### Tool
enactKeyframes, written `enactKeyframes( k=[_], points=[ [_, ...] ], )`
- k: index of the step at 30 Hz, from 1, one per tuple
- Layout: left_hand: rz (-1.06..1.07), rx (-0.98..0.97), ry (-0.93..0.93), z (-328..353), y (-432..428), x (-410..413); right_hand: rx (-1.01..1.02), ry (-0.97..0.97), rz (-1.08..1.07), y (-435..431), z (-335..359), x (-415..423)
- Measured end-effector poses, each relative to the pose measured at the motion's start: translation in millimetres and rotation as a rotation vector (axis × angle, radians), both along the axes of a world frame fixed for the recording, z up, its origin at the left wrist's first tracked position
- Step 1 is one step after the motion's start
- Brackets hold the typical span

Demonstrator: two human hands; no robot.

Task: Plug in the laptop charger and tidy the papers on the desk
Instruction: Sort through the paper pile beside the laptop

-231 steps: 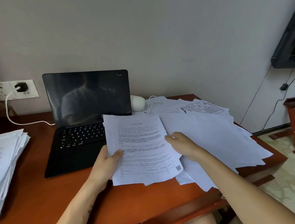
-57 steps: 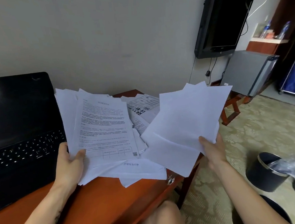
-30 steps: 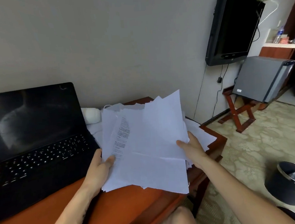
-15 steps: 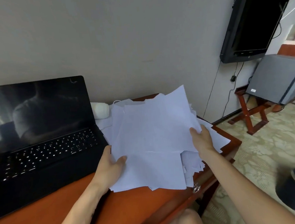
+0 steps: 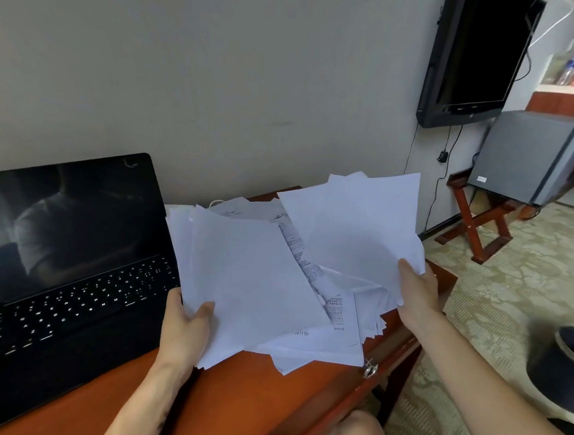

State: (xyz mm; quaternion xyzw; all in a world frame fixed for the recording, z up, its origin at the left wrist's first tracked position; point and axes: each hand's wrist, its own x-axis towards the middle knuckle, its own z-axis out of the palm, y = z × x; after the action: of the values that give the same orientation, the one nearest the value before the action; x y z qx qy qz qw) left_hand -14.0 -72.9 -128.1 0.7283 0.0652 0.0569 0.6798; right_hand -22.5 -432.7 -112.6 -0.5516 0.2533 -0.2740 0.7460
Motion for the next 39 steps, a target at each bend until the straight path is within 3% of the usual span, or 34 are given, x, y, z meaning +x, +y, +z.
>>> enactKeyframes(
  k=[10, 15, 22, 30, 34, 39],
  points=[
    [-0.036, -0.017, -0.014, -0.7, -0.5, -0.7, -0.456, 0.105, 0.431, 70.5, -11.5, 3.6],
    [-0.032, 0.019, -0.014, -2.9, 0.1, 1.9, -0.659, 0.140, 0.417, 73.6, -11.2, 10.4],
    [0.063, -0.035, -0.010, -3.0, -2.5, 3.7, -0.696, 0.272, 0.494, 49.4, -15.8, 11.0],
    [0.081, 0.011, 0.033, -0.8, 2.7, 6.9, -0.883, 0.179, 0.395, 24.2, 1.6, 25.8],
    [0.058, 0.046, 0.094, 1.9, 4.0, 7.6, -0.938, 0.149, 0.447, 42.2, 7.8, 48.0],
    [-0.012, 0.051, 0.161, 2.7, 6.4, 7.6, -1.183, 0.219, 0.538, 69.8, 5.4, 56.5]
  ],
)
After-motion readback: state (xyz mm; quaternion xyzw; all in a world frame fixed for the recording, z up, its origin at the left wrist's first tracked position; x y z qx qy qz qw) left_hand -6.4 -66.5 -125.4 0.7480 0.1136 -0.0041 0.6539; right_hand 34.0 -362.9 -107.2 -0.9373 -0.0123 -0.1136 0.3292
